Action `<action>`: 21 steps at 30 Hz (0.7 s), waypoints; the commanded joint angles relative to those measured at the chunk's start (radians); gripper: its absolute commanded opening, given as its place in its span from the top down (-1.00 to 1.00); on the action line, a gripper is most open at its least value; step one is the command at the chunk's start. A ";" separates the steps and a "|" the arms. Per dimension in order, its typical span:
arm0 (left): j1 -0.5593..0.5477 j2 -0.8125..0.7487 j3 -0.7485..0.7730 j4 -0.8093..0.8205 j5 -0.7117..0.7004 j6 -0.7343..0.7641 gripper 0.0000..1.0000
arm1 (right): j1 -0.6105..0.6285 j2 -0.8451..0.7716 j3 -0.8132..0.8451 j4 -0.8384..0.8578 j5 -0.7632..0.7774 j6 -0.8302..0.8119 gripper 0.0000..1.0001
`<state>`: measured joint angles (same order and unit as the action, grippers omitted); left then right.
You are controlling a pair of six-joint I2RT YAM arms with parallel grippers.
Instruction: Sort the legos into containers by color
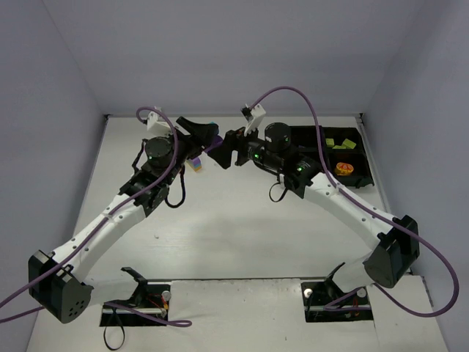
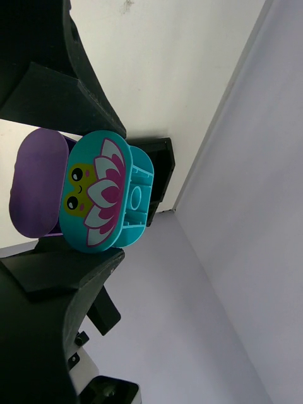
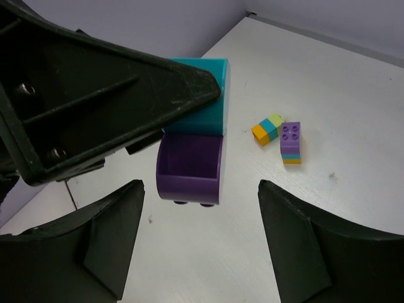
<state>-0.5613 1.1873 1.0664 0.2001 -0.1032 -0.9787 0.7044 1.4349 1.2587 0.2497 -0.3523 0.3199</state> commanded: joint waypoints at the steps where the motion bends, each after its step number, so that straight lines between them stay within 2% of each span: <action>1: -0.008 -0.029 0.007 0.101 -0.009 -0.018 1.00 | 0.012 0.009 0.067 0.118 0.021 -0.016 -0.37; 4: -0.009 -0.023 0.003 0.104 -0.009 -0.021 1.00 | 0.017 0.022 0.074 0.125 0.026 -0.024 -0.25; 7: -0.009 -0.018 0.004 0.104 -0.009 -0.021 1.00 | 0.015 0.035 0.080 0.126 0.021 -0.028 0.21; 8: -0.009 -0.018 0.004 0.107 -0.009 -0.021 1.00 | 0.015 0.039 0.082 0.123 0.021 -0.028 0.53; 10: -0.011 -0.018 0.006 0.104 -0.015 -0.020 1.00 | 0.015 0.041 0.076 0.117 0.024 -0.031 0.77; 11: -0.009 -0.018 0.009 0.102 -0.019 -0.017 1.00 | 0.015 0.038 0.070 0.115 0.030 -0.035 0.95; 12: -0.009 -0.021 0.010 0.098 -0.027 -0.014 1.00 | 0.017 0.032 0.062 0.112 0.033 -0.036 1.00; 21: 0.023 -0.022 0.043 0.021 -0.099 0.055 1.00 | 0.009 -0.059 -0.090 -0.001 0.104 -0.067 1.00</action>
<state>-0.5697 1.1912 1.0489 0.1368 -0.1158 -0.9668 0.7216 1.4448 1.2041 0.3027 -0.3042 0.2821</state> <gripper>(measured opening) 0.573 0.341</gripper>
